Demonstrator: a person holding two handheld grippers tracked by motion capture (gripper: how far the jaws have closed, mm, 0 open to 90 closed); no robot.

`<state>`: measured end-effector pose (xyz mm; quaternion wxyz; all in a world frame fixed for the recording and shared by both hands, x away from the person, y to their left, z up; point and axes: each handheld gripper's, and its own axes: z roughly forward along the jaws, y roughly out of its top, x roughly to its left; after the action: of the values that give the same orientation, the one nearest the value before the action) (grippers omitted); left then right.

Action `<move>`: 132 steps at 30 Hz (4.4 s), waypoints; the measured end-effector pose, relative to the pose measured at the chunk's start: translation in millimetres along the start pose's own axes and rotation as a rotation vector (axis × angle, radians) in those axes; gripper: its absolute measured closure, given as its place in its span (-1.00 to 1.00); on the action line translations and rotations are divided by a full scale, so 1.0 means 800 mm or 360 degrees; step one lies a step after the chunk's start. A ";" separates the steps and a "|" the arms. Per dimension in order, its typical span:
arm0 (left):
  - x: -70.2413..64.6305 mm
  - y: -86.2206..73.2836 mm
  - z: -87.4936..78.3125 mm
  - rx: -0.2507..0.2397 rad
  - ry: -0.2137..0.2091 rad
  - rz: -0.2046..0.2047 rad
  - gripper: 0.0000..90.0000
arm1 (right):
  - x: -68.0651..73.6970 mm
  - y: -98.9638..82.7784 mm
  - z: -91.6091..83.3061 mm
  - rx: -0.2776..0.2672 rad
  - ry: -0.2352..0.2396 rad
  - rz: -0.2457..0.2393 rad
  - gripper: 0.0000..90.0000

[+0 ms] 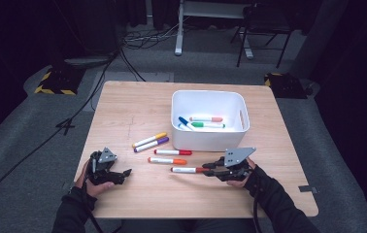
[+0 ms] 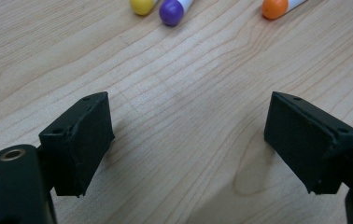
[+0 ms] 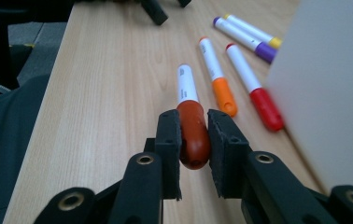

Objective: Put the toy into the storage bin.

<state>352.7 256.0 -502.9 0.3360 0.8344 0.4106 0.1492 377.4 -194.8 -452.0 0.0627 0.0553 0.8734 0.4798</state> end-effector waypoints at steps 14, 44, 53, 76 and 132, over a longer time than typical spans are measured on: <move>0.001 0.001 0.000 0.0002 0.0007 0.0012 -0.65 | -0.037 0.036 -0.099 -0.0195 -0.0239 -0.0025 0.67; 0.001 0.001 0.000 0.0004 0.0007 0.0009 -0.65 | -0.095 0.084 -0.175 -0.0558 -0.0321 0.0133 0.66; 0.001 0.001 0.000 0.0004 0.0011 0.0012 -0.65 | -0.101 0.104 -0.177 -0.0583 -0.0374 0.0125 0.67; 0.001 0.001 0.000 0.0002 0.0006 0.0014 -0.65 | -0.123 0.097 -0.138 -0.0436 -0.0451 0.0175 0.67; 0.001 0.000 0.000 0.0002 0.0005 0.0012 -0.65 | -0.110 0.069 -0.095 -0.0234 -0.0379 0.0195 0.36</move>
<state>353.3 256.2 -502.8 0.3343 0.8358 0.4082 0.1517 454.0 -242.4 -359.9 0.1403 0.1603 0.8172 0.5355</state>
